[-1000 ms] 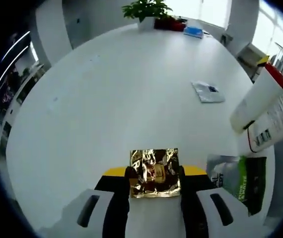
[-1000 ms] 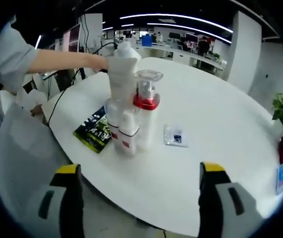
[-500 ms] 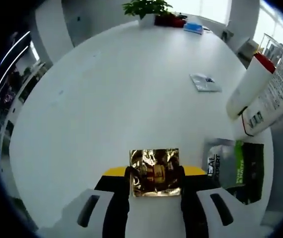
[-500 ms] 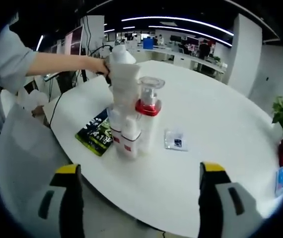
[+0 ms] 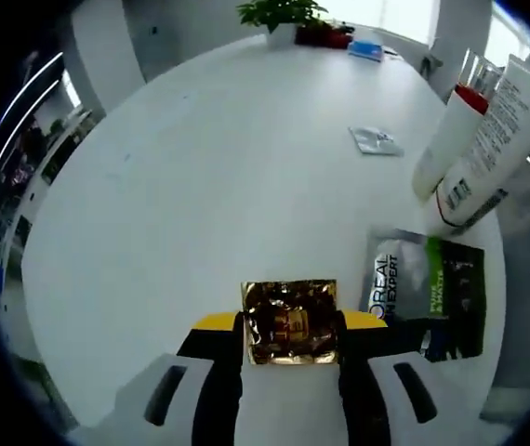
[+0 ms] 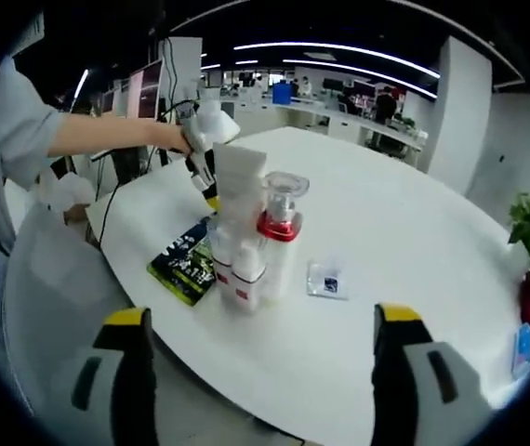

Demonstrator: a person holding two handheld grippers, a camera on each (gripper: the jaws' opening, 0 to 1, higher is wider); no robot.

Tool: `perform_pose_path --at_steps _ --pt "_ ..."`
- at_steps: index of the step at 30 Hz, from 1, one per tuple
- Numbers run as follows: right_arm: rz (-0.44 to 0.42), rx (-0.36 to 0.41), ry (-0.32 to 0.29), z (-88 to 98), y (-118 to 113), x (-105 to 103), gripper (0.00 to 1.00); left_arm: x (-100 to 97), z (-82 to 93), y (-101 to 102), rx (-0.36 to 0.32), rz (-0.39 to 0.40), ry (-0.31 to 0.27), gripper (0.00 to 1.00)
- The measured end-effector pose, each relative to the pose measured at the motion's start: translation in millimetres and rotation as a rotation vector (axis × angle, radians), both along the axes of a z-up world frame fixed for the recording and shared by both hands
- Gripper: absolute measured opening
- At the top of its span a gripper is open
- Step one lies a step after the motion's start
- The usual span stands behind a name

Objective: Arrange the skincare products in the storage area until every visible bottle or jar stands upright without overlapping.

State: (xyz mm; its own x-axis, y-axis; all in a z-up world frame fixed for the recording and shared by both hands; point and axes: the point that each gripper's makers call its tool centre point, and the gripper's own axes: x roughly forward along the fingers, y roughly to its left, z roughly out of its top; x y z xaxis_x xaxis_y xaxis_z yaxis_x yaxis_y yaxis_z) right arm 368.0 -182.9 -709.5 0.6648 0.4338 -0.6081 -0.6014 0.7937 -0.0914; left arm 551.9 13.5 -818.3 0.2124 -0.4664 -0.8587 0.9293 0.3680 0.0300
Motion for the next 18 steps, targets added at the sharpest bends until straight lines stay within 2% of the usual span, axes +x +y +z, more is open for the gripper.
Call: perform_pose_path --at_steps 1,2,4,5,6,7,8,11,14,16,18 --pt "0.002 0.001 -0.002 0.4 0.2 -0.1 0.99 -1.3 0.7 2.8 0.003 0.004 0.000 0.35" --pt "0.003 0.000 -0.004 -0.1 0.0 0.4 0.99 -2.0 1.4 5.2 0.006 0.005 -0.002 0.26" --pt "0.006 -0.007 -0.009 0.2 -0.7 0.4 0.99 6.2 5.9 12.0 0.014 0.013 -0.069 0.02" --pt "0.007 -0.007 -0.011 0.5 -0.8 0.3 0.99 9.1 8.2 15.8 0.016 0.026 -0.090 0.02" --pt "0.007 -0.007 -0.011 0.5 -0.8 0.1 0.99 7.6 8.3 16.6 0.005 0.039 -0.076 0.06" --pt "0.009 -0.007 -0.009 0.2 -0.6 -0.2 0.99 0.1 6.6 15.5 -0.019 0.053 -0.019 0.15" --pt "0.013 -0.011 -0.006 -0.8 -0.9 -0.8 0.99 -0.8 5.9 17.5 -0.009 0.042 -0.017 0.18" --pt "0.018 -0.020 -0.006 -1.4 -1.3 -1.3 0.99 4.4 6.4 26.2 0.043 0.029 -0.078 0.20" --pt "0.018 -0.016 -0.007 -1.0 -1.1 -1.1 0.99 10.3 11.9 27.5 0.014 0.064 -0.088 0.26" --pt "0.019 -0.017 -0.004 -1.9 -0.8 -1.2 0.99 15.9 15.2 27.6 -0.009 0.084 -0.099 0.35" --pt "0.020 -0.019 0.000 -3.0 -0.7 -1.6 0.99 19.2 14.5 29.0 -0.006 0.096 -0.097 0.40"
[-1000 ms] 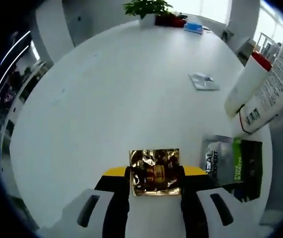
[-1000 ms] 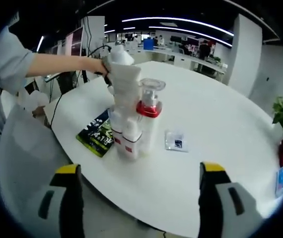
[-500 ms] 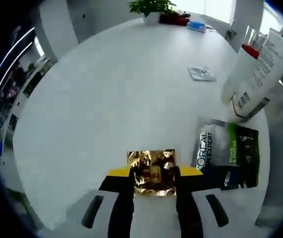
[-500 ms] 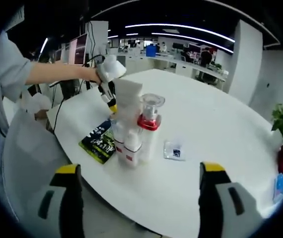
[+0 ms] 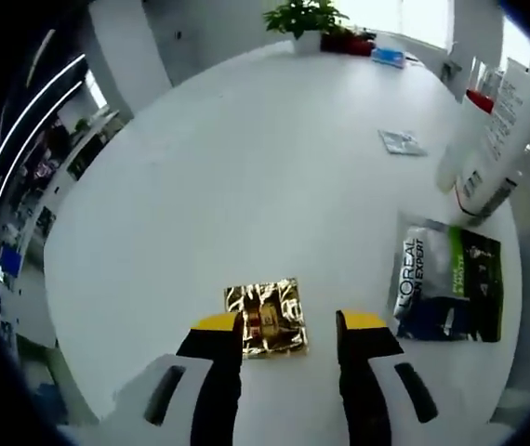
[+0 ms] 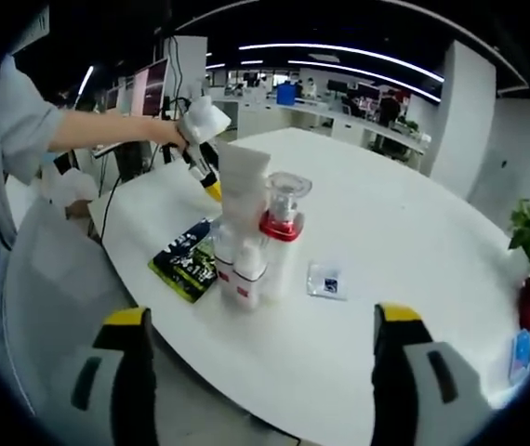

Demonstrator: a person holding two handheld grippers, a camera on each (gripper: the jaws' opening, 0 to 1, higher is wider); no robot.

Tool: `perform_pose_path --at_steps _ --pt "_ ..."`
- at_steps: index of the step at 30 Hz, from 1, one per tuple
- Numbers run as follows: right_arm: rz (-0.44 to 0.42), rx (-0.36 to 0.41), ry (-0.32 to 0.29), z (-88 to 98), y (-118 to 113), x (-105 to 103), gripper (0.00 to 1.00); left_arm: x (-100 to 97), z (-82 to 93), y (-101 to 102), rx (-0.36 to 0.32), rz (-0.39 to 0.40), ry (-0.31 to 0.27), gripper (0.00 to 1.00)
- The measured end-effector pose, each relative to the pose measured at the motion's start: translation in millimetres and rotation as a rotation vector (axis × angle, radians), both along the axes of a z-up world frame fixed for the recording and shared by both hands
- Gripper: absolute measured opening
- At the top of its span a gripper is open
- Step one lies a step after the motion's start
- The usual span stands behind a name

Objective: Arrange the skincare products in the storage area until every visible bottle or jar stands upright without overlapping.

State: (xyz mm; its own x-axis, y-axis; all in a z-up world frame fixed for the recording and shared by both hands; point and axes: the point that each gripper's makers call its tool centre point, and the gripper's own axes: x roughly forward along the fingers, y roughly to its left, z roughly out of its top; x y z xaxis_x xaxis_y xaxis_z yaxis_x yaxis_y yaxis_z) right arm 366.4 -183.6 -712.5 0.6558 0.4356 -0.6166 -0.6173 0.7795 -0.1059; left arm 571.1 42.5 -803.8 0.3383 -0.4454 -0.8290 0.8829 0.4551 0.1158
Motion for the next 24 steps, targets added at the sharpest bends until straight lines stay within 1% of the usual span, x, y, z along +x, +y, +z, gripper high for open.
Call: perform_pose_path --at_steps 3,6,8,9,11,13,15,19,21,22,24 --pt "-0.004 0.000 0.004 -0.9 -0.8 -0.5 0.99 3.2 -5.2 3.8 0.017 0.006 0.006 0.45" --pt "-0.011 -0.003 0.014 -3.3 -3.1 -0.5 0.99 2.8 -11.8 3.8 0.016 0.012 0.036 0.50" --pt "-0.012 -0.004 0.018 -4.3 -3.6 -0.6 0.99 1.9 -16.2 1.5 -0.004 0.034 0.070 0.54" --pt "-0.013 -0.005 0.020 -4.7 -3.7 -0.5 0.99 3.2 -17.5 0.9 -0.010 0.042 0.079 0.55" --pt "-0.017 -0.007 0.023 -5.4 -4.1 -0.1 0.99 6.1 -18.6 0.3 -0.020 0.056 0.082 0.52" --pt "-0.020 -0.007 0.027 -6.2 -4.4 0.2 0.99 7.5 -20.5 0.4 -0.016 0.057 0.086 0.50" --pt "-0.023 -0.007 0.032 -7.2 -4.5 0.2 0.99 7.3 -20.3 -0.6 -0.022 0.056 0.100 0.51" --pt "-0.024 -0.009 0.040 -9.4 -4.2 0.3 0.99 9.0 -20.9 0.5 -0.027 0.063 0.108 0.55" --pt "-0.022 -0.010 0.046 -10.7 -3.3 0.3 0.99 7.6 -21.1 1.1 -0.045 0.075 0.123 0.53" --pt "-0.021 -0.010 0.047 -12.3 -3.0 0.8 0.99 8.7 -20.3 0.5 -0.046 0.066 0.112 0.53" --pt "-0.020 -0.010 0.050 -13.4 -2.0 1.1 0.99 7.6 -19.8 0.9 -0.048 0.064 0.113 0.52"
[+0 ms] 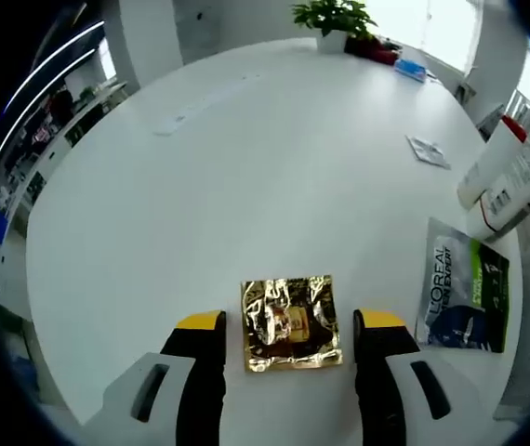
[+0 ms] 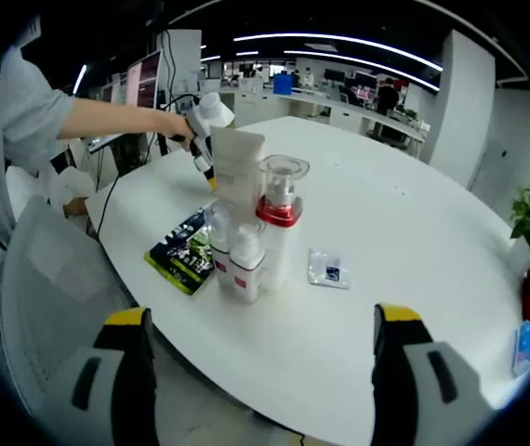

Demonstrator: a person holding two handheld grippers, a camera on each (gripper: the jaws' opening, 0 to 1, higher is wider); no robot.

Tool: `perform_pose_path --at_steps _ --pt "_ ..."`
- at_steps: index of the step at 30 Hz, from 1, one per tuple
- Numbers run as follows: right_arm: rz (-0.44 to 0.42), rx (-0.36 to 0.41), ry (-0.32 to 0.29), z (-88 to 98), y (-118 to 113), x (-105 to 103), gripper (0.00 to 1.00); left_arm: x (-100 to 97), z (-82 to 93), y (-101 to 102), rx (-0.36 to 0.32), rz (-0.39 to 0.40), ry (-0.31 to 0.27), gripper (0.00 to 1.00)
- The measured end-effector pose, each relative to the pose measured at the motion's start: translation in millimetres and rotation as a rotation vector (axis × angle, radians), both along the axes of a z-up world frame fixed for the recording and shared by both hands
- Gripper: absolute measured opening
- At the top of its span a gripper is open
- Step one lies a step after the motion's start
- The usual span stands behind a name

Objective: Arrange the skincare products in the storage area until every visible bottle or jar stands upright without overlapping.

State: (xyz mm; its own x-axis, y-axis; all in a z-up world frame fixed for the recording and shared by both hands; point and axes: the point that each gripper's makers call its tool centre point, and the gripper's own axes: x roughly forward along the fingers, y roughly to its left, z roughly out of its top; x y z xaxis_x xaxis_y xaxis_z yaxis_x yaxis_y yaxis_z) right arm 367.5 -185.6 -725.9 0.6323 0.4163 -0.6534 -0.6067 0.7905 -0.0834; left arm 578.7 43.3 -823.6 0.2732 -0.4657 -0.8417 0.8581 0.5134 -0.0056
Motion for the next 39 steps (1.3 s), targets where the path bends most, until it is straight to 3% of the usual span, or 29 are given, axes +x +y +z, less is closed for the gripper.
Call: perform_pose_path --at_steps 7,12,30,39 --pt "0.022 -0.007 0.008 -1.4 4.2 0.7 0.99 1.9 0.7 -0.2 -0.004 0.005 -0.001 0.49" --pt "0.029 -0.006 0.007 -1.2 5.8 1.3 0.99 -1.7 2.6 0.0 -0.007 -0.004 0.001 0.37" --pt "0.042 -0.001 0.000 1.5 9.4 -2.3 0.99 0.1 -4.0 16.0 0.035 -0.045 0.017 0.37" --pt "0.043 0.024 -0.040 12.8 13.0 1.0 0.99 -1.8 -8.1 21.4 0.047 -0.070 0.024 0.37"
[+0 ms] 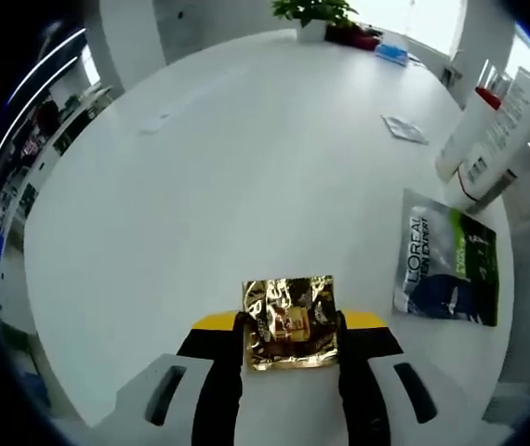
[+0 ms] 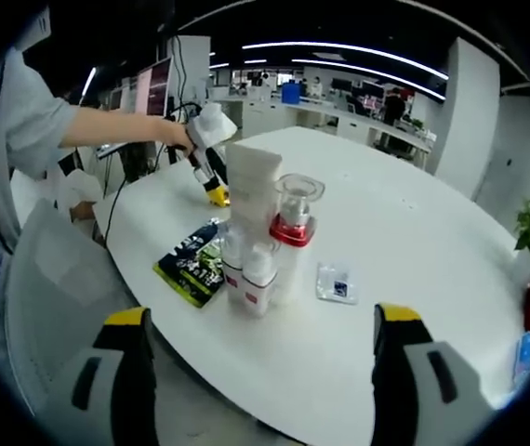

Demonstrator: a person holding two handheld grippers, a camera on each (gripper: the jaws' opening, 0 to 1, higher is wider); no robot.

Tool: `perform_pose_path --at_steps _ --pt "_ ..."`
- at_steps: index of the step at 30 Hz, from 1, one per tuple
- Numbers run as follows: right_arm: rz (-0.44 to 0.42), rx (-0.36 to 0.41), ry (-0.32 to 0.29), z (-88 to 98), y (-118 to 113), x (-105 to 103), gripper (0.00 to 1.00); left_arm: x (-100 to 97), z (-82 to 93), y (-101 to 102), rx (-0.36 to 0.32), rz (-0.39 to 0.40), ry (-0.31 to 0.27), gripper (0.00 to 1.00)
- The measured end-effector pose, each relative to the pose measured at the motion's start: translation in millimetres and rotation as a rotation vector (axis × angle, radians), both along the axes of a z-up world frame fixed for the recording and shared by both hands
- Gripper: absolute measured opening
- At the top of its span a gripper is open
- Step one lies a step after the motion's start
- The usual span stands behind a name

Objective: Arrange the skincare products in the storage area until every visible bottle or jar stands upright without overlapping.

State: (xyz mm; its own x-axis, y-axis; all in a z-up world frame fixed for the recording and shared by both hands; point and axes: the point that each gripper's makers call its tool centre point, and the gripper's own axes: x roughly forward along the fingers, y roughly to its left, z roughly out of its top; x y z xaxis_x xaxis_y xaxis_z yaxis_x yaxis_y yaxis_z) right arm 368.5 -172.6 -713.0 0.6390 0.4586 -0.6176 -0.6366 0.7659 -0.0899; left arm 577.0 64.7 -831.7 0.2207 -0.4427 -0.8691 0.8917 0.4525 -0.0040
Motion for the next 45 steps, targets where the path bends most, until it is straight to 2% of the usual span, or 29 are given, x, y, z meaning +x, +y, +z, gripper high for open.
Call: perform_pose_path --at_steps 4,11,25,45 --pt "0.005 -0.025 0.013 -6.4 -1.8 -1.4 0.99 -5.4 1.2 0.7 0.003 -0.018 0.002 0.37" --pt "0.017 -0.028 0.010 -6.9 0.9 -3.5 0.99 -18.4 0.9 4.7 0.025 -0.062 0.006 0.37" --pt "0.027 -0.039 0.005 -6.5 0.5 -7.5 0.99 -61.6 2.3 2.4 0.075 -0.160 0.013 0.37" --pt "0.043 -0.046 0.008 -4.6 2.2 -13.4 0.99 -96.3 2.0 -2.1 0.131 -0.281 0.028 0.37"
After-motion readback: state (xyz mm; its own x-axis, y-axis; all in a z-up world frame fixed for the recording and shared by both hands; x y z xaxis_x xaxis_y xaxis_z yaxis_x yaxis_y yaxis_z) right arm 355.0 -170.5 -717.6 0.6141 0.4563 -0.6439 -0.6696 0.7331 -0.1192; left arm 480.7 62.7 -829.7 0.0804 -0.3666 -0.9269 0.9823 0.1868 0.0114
